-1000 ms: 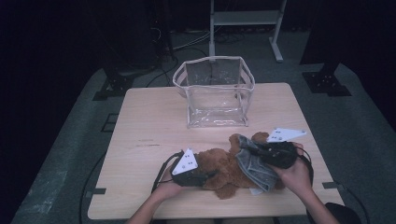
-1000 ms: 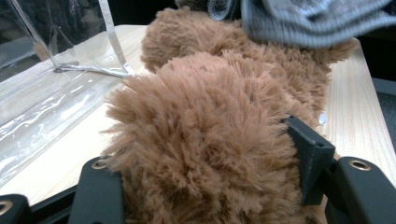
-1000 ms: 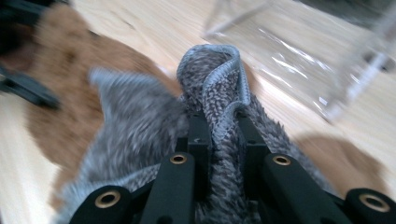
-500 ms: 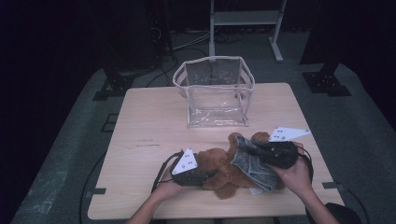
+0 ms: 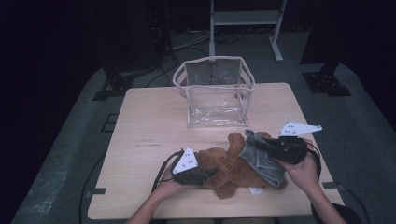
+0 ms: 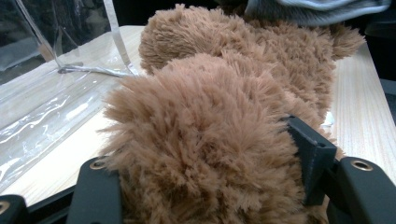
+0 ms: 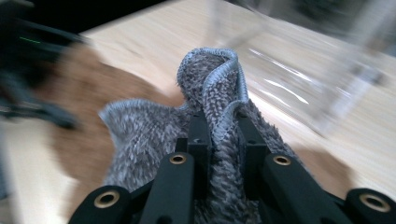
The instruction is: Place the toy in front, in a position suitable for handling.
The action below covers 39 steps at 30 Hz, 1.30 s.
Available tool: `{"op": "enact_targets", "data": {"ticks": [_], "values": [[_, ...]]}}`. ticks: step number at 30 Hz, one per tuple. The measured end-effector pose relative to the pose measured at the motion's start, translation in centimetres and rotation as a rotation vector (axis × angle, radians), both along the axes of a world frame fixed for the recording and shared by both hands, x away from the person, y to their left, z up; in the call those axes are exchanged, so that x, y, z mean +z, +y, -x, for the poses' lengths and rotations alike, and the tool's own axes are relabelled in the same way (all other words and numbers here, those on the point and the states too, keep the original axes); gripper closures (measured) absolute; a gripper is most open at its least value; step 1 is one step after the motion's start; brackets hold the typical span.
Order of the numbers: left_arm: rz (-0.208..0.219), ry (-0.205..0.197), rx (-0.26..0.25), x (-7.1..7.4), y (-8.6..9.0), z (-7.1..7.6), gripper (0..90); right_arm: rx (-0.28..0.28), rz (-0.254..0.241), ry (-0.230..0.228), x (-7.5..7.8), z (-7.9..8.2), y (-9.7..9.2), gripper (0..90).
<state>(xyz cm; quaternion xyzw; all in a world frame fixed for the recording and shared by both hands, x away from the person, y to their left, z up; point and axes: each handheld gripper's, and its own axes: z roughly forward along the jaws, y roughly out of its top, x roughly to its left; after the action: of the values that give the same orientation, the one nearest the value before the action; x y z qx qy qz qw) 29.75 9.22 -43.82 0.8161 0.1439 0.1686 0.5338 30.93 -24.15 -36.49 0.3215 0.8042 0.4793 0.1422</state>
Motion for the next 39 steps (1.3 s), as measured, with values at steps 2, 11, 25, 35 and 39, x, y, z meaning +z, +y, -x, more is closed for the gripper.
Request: {"op": "enact_targets", "data": {"ticks": [2,11,25,35,39], "values": [[0.003,-0.002,0.000,0.0,0.0,0.0,35.5,0.051,0.018,-0.010,0.1,0.3,1.7,78.5],[0.049,0.049,-0.015,-0.3,0.6,-0.6,16.5,0.012,0.051,0.049,-3.4,-0.5,0.8,78.8],[-0.019,0.165,-0.062,-2.8,1.1,-0.7,0.8,0.014,0.066,0.039,-3.9,0.4,0.3,79.0],[-0.013,0.201,-0.016,-3.1,0.3,-1.2,27.2,0.006,0.040,0.062,-4.2,0.4,0.2,79.3],[-0.005,0.152,0.005,-2.0,0.4,-1.0,35.1,0.000,0.002,0.069,-4.1,0.4,0.2,79.5]]}}
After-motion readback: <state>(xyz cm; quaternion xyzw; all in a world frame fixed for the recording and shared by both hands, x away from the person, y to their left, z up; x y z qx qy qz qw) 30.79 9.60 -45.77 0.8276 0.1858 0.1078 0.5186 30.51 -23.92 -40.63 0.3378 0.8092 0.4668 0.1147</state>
